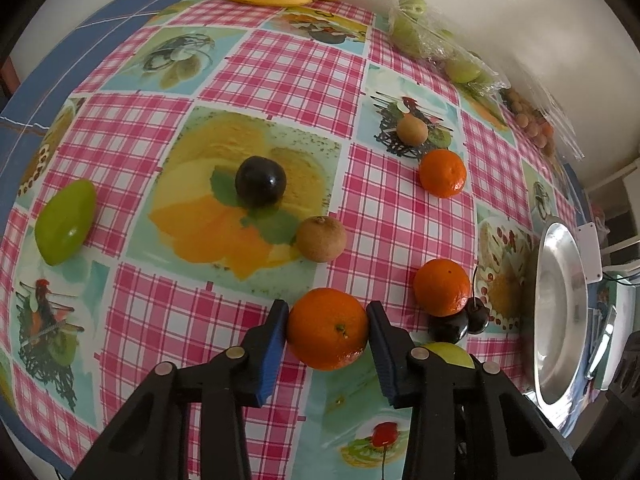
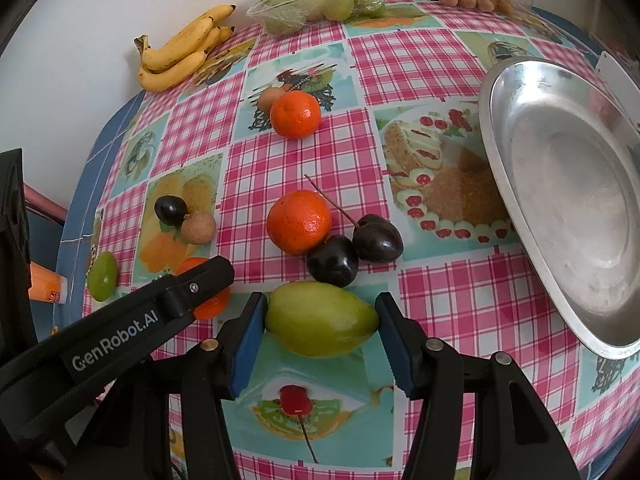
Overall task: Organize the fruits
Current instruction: 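Carry the green pear with the right gripper while the left carries the tangerine over the steel plate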
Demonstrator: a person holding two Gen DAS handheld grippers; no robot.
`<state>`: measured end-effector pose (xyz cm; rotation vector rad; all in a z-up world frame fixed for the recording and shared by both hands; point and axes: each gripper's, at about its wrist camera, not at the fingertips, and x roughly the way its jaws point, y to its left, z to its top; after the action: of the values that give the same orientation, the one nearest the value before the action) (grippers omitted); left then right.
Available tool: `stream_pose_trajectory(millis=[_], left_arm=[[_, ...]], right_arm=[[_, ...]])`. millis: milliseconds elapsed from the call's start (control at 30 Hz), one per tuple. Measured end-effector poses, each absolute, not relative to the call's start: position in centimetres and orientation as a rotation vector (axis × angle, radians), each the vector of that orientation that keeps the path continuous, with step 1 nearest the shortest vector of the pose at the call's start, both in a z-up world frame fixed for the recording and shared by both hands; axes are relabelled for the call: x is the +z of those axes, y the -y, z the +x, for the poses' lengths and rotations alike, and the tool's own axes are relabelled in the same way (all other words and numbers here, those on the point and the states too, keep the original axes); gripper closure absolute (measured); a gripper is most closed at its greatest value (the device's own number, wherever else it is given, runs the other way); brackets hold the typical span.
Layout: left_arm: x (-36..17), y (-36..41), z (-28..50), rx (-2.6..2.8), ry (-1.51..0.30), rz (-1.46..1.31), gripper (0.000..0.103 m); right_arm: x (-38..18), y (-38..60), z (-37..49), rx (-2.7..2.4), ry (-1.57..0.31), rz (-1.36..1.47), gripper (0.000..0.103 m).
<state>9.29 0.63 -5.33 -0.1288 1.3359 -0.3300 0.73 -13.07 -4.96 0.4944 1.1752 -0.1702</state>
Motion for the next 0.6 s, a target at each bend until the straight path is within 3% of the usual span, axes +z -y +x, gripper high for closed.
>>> stream_pose_trajectory(millis=[600], left_arm=[[-0.2,-1.7,7.4,-0.349,-1.247,-0.156,0.061]], right_arm=[[-1.4,13.3,-0.6,-0.171,-1.101,0.514,0.046]])
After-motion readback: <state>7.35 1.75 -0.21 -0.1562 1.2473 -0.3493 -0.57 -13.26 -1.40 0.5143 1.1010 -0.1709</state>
